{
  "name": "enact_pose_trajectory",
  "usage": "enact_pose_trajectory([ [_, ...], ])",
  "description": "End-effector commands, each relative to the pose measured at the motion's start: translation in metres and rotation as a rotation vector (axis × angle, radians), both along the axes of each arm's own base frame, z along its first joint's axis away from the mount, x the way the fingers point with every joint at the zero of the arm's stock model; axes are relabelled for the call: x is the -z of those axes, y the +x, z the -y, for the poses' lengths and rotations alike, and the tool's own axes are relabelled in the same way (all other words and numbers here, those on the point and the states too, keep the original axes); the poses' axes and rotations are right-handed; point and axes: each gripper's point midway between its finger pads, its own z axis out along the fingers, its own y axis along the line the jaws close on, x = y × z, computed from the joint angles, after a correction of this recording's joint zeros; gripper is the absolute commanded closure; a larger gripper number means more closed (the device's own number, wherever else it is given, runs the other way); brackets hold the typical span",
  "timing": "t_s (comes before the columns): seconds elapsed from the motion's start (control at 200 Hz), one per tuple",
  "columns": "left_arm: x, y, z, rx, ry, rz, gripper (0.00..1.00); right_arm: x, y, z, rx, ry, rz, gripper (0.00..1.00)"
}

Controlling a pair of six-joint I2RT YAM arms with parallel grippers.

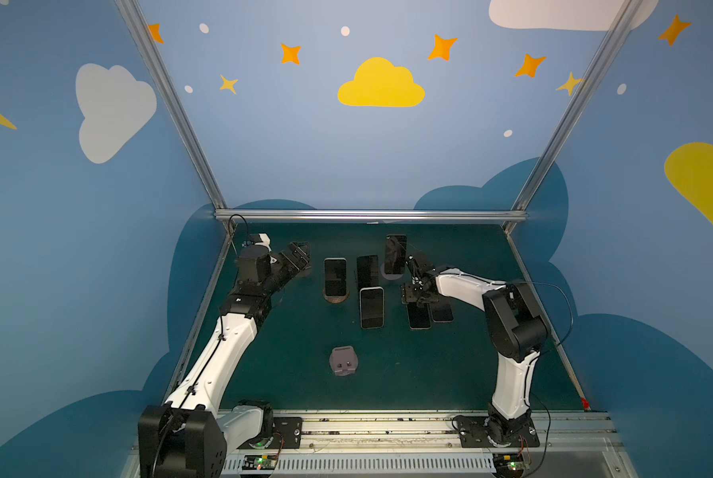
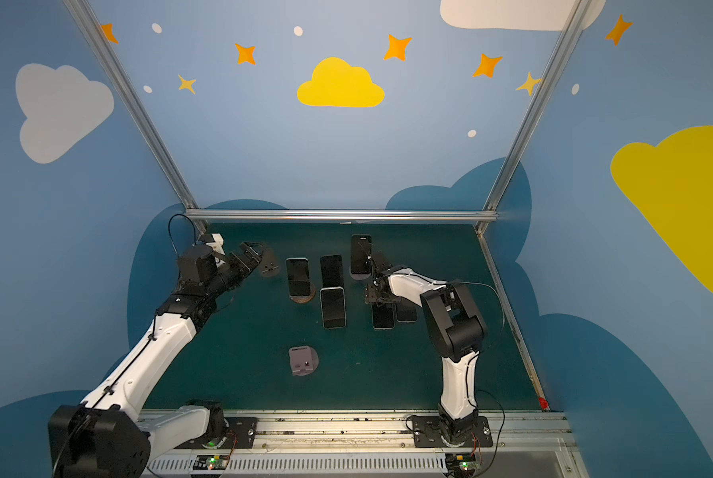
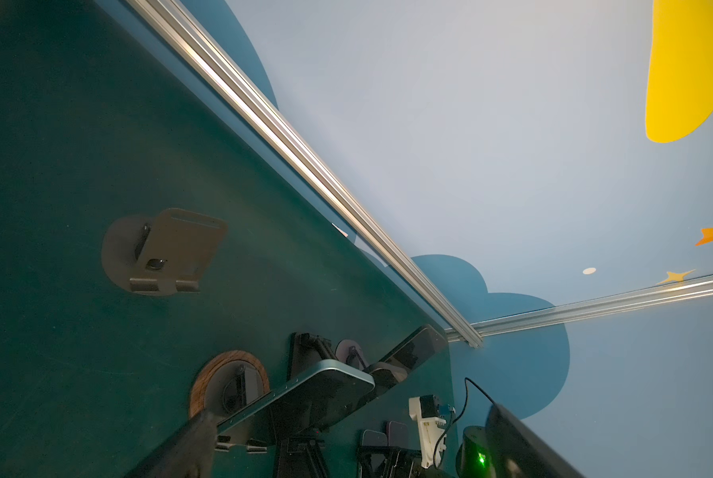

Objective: Remove the phone from the phone stand

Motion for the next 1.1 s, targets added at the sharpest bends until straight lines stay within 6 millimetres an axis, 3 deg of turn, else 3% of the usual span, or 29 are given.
enact_pose_trajectory([
  [0.0,-0.017,0.0,0.001,0.008,-0.001,0.05,0.0,-0.049,0.004,-0.003,-0.009,0.029,0.078,0.19],
  [0.255,-0.028,-0.007,-0.008,-0.029,0.067,0.083,0.0,-0.114,-0.004,0.002,-0.007,0.069,0.182,0.15],
  [0.335,-0.033,-0.013,-0.011,-0.06,0.13,0.1,0.0,-0.137,-0.016,0.004,-0.015,0.095,0.229,0.15],
  [0.486,-0.043,-0.044,0.005,-0.068,0.312,0.093,0.0,-0.168,-0.053,0.017,-0.021,0.158,0.291,0.15],
  [0.636,-0.015,-0.093,0.01,-0.044,0.383,-0.026,0.0,-0.179,-0.083,0.027,-0.044,0.26,0.395,0.15],
  [0.736,0.003,-0.131,0.014,-0.006,0.432,-0.089,0.0,-0.189,-0.092,0.028,-0.083,0.343,0.547,0.13],
  [0.836,0.027,-0.163,0.023,0.048,0.447,-0.157,0.0,-0.195,-0.099,0.039,-0.06,0.339,0.57,0.11],
  [0.931,0.053,-0.179,0.04,0.104,0.476,-0.201,0.0,-0.198,-0.101,0.034,-0.084,0.357,0.564,0.12],
  [1.091,0.079,-0.191,0.091,0.234,0.486,-0.211,0.0,-0.192,-0.1,0.032,-0.092,0.35,0.546,0.12],
])
